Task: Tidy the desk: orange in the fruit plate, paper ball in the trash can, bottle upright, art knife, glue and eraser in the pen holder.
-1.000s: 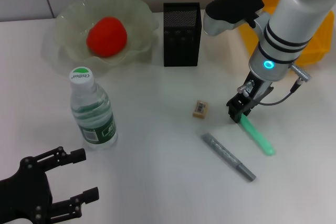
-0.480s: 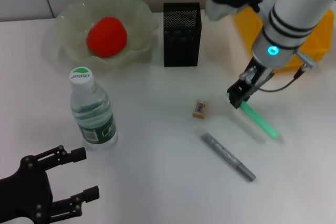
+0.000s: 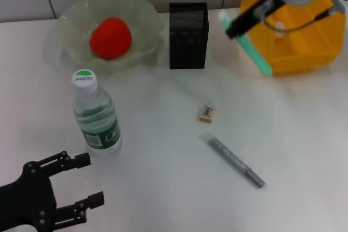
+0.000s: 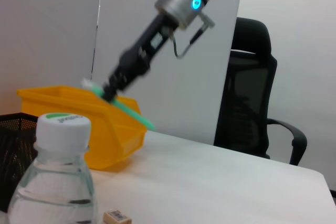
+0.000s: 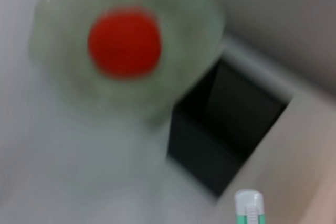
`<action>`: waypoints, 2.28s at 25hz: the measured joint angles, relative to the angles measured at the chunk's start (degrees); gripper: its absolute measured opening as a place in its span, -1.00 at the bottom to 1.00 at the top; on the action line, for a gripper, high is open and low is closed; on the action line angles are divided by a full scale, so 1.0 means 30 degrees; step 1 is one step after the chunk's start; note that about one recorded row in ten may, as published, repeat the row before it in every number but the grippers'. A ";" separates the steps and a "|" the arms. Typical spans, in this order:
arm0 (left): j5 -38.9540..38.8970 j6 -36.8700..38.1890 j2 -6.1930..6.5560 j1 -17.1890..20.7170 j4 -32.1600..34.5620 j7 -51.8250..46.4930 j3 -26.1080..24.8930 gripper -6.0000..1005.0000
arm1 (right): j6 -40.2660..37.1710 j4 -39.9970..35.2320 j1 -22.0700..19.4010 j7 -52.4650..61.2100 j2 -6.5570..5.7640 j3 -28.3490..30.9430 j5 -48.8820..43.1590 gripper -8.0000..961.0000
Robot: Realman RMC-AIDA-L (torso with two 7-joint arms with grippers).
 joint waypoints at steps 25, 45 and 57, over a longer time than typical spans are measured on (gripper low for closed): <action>-0.0026 -0.0016 -0.0007 -0.0015 -0.0803 -0.0014 -0.0242 0.54 | 1.9987 0.3283 -0.4800 -0.4484 0.0030 -0.6801 0.5380 -0.59; -0.0025 -0.0171 -0.0007 -0.0283 -0.1089 -0.0010 -0.0263 0.54 | 2.6108 0.6307 -0.4167 -0.4326 0.0054 -1.0049 0.6251 -0.57; -0.0026 -0.0308 -0.0036 -0.0485 -0.1350 -0.0064 -0.0265 0.54 | 2.9599 0.9130 -0.3438 -0.3453 0.0051 -1.2077 0.6741 -0.56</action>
